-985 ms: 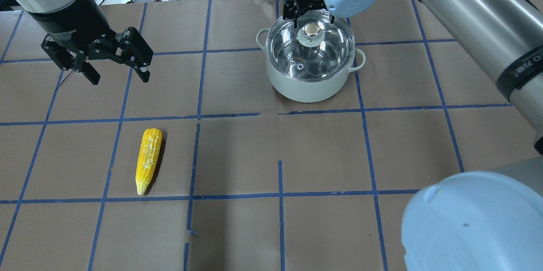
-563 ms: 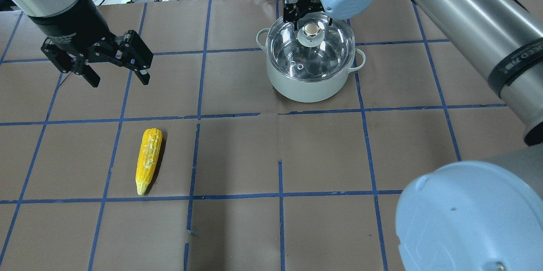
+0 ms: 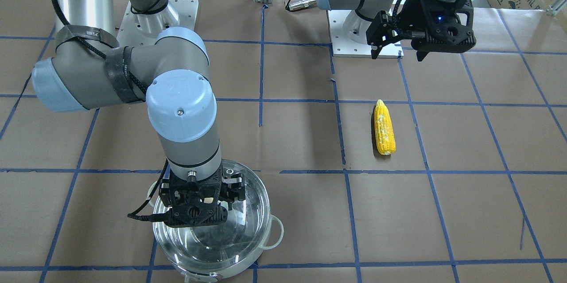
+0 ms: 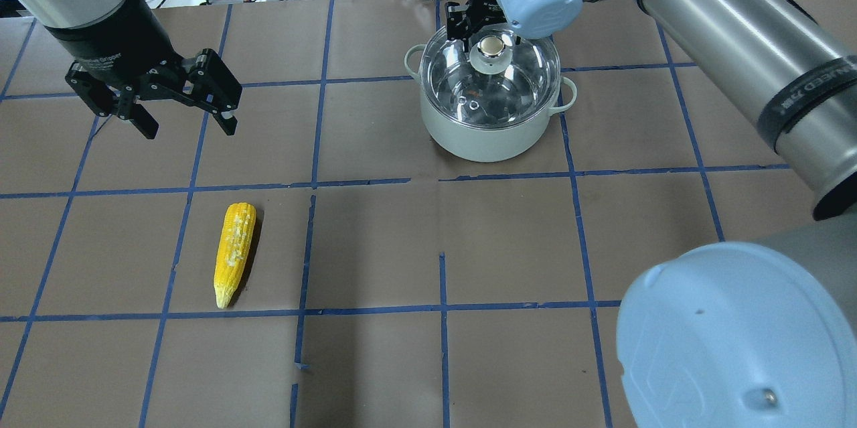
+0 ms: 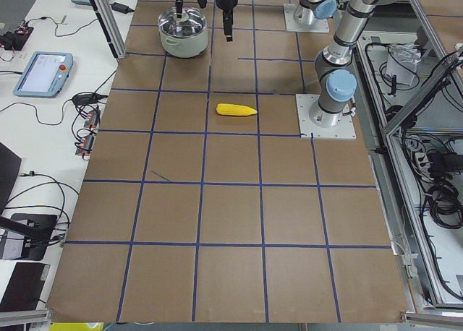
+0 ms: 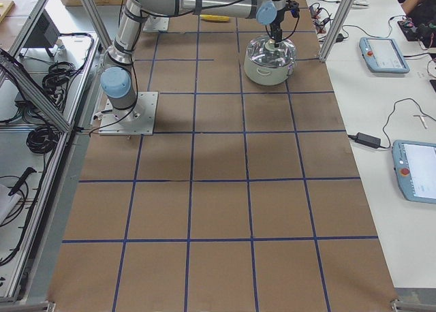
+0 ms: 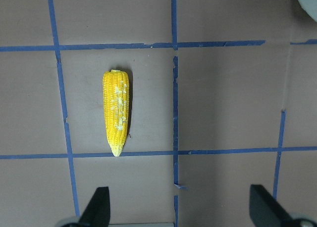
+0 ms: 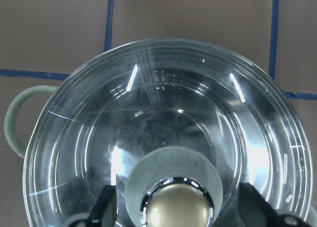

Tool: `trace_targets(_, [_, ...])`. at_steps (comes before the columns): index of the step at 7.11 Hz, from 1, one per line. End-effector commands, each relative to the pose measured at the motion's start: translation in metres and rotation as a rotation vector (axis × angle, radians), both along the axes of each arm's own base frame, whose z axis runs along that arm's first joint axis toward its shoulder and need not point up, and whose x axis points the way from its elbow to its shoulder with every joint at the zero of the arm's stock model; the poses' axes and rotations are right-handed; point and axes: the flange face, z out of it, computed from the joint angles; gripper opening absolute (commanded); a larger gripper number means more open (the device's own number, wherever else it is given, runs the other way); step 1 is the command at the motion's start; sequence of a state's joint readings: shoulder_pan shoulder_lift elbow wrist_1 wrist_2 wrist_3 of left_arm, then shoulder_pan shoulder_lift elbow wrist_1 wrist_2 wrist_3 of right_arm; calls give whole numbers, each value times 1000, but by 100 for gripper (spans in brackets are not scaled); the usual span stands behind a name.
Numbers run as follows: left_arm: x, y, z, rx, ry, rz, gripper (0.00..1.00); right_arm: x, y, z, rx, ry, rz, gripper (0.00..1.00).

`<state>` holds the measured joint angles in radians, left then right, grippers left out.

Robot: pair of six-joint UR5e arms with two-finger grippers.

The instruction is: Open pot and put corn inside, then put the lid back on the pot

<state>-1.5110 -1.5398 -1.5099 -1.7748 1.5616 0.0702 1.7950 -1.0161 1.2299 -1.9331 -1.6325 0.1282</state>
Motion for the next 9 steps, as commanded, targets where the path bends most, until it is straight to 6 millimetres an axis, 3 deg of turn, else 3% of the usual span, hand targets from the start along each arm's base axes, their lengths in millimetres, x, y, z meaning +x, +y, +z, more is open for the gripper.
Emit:
trace_targets(1, [0, -2, -4, 8, 1, -3, 100, 2, 2, -3, 8, 0, 4, 86])
trace_targets(3, [4, 0, -1, 5, -1, 3, 100, 2, 4, -4, 13, 3, 4, 75])
trace_targets(6, [3, 0, 0, 1, 1, 1, 100, 0, 4, -3, 19, 5, -1, 32])
trace_targets(7, [5, -3, 1, -2, -1, 3, 100, 0, 4, -2, 20, 6, -1, 24])
trace_targets(9, [8, -6, -4, 9, 0, 9, 100, -7, -4, 21, 3, 5, -12, 23])
